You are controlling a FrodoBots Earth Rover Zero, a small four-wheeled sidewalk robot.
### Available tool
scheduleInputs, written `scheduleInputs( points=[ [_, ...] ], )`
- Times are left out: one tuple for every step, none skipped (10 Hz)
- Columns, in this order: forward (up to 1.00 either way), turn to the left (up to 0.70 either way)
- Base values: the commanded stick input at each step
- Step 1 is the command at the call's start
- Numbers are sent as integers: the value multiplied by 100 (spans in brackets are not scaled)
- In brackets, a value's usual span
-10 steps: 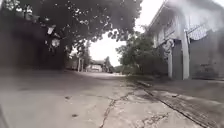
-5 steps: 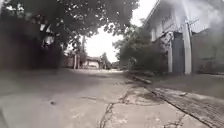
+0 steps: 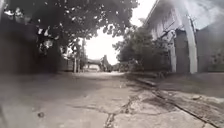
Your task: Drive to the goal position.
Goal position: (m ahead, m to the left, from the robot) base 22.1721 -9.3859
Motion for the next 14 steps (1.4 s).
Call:
scheduleInputs(
  points=[
    [70,0],
    [70,0],
    [70,-1],
    [70,-19],
    [70,-35],
    [70,-25],
    [70,0],
    [70,0],
    [70,0],
    [70,0],
    [70,0],
    [70,0],
    [70,-13],
    [70,-32]
  ],
)
